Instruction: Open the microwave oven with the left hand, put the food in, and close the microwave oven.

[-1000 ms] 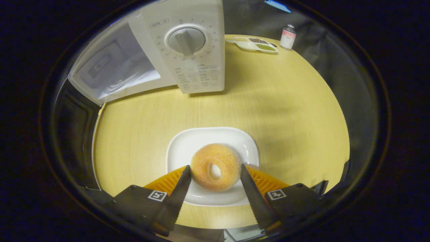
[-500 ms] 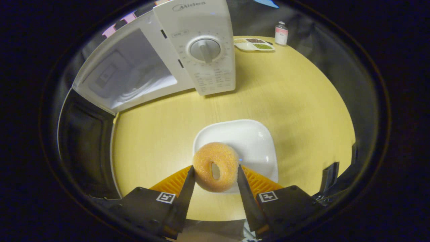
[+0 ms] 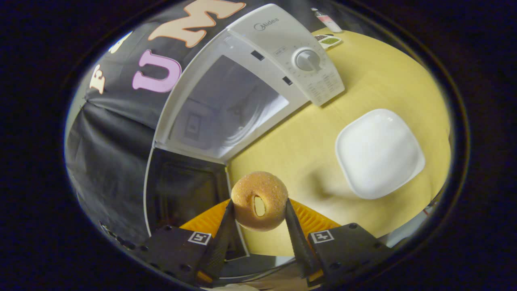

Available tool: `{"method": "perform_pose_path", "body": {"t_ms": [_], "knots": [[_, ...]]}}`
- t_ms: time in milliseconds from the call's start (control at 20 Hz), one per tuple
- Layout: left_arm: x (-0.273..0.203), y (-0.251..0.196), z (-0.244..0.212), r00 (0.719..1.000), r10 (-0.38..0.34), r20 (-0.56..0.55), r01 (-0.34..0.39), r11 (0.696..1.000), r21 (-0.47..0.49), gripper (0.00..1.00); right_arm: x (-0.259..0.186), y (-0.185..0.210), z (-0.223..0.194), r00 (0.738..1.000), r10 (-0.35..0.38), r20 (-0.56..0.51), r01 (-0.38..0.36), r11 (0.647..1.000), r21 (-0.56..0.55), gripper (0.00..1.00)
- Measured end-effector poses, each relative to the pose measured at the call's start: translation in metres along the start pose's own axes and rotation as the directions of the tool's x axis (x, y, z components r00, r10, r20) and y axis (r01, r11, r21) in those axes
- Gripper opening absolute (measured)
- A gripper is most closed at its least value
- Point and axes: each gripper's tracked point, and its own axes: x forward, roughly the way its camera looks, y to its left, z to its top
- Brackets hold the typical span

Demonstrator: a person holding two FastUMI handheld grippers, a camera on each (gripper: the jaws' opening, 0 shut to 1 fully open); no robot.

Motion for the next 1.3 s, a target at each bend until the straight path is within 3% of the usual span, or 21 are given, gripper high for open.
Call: {"method": "perform_pose_path", "body": {"t_ms": [50, 100, 300, 500, 650, 850, 1300], "knots": [[-0.001, -0.001, -0.001, 1.000, -0.008, -0.002, 0.008, 1.000, -0.004, 0.94, 0.004, 0.010, 0.001, 0.999, 0.036, 0.015, -0.037, 0.999, 0.034, 0.74], [-0.001, -0.003, -0.002, 1.000, -0.016, -0.006, 0.016, 1.000, -0.008, 0.94, 0.009, 0.018, 0.003, 0.997, 0.062, 0.037, -0.064, 0.996, 0.057, 0.69], [-0.002, -0.008, -0.007, 0.999, -0.043, -0.028, 0.043, 0.999, -0.026, 0.93, 0.034, 0.045, 0.016, 0.982, 0.135, 0.132, -0.145, 0.987, 0.069, 0.67], [0.002, -0.007, -0.008, 0.997, -0.056, -0.045, 0.056, 0.998, -0.019, 0.94, 0.061, 0.062, 0.047, 0.945, 0.144, 0.293, -0.172, 0.982, 0.073, 0.67], [0.002, -0.008, -0.004, 0.997, -0.070, -0.037, 0.070, 0.998, 0.000, 0.94, 0.087, 0.064, 0.065, 0.929, 0.115, 0.352, -0.143, 0.988, 0.055, 0.67], [0.005, -0.010, -0.009, 0.996, -0.075, -0.052, 0.075, 0.997, -0.004, 0.94, 0.115, 0.058, 0.092, 0.897, 0.019, 0.441, -0.057, 0.996, 0.073, 0.67], [0.008, 0.014, -0.030, 0.994, -0.032, -0.101, 0.023, 0.996, -0.088, 0.95, 0.149, 0.066, 0.151, 0.824, -0.056, 0.564, 0.043, 0.998, 0.037, 0.68]]}}
